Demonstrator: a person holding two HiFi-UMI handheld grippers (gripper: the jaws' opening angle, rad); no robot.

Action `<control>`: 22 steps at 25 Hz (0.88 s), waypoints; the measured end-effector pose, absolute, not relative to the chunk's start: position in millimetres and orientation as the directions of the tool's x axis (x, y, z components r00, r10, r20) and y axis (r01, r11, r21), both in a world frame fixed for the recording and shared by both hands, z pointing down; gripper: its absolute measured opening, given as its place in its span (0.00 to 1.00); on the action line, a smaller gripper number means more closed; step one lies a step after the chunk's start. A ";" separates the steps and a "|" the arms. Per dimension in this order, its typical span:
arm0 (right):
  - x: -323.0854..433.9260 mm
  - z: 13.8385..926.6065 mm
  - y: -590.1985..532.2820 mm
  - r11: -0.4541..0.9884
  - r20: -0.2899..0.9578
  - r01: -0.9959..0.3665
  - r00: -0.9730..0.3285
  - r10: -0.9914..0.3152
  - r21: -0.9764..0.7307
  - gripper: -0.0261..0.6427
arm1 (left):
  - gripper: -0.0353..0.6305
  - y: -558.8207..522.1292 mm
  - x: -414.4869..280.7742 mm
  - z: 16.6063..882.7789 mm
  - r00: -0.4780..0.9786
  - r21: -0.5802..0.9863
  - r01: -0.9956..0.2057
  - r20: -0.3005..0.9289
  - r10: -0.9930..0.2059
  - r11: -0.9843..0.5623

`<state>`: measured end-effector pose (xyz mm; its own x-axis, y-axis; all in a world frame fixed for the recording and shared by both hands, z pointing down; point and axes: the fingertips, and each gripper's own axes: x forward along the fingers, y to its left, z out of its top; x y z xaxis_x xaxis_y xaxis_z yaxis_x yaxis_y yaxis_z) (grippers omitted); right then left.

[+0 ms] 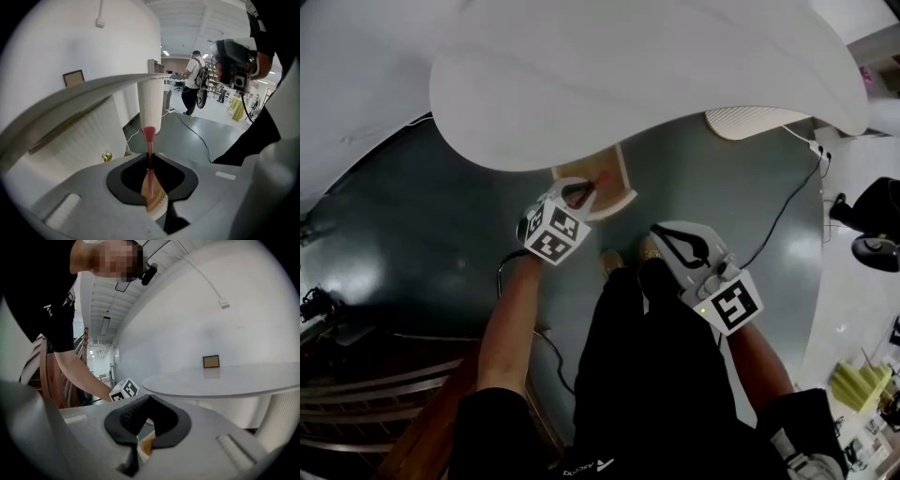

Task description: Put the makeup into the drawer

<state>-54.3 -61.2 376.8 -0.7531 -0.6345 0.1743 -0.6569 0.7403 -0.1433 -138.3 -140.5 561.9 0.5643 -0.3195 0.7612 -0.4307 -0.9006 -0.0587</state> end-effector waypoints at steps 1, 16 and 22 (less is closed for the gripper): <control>-54.4 379.4 -62.4 0.736 0.176 -0.662 -0.749 -0.639 -0.142 0.04 | 0.13 -142.7 -137.6 568.7 0.561 -0.055 -0.421 0.769 -0.307 -0.906; -33.0 447.1 -47.9 0.667 0.231 -0.724 -0.689 -0.687 -0.177 0.04 | 0.13 -155.3 -126.9 688.0 0.415 -0.016 -0.264 0.901 -0.129 -0.964; -20.2 473.4 -44.0 0.648 0.259 -0.738 -0.674 -0.692 -0.189 0.04 | 0.13 -167.9 -128.1 733.9 0.339 -0.013 -0.211 0.937 -0.086 -0.977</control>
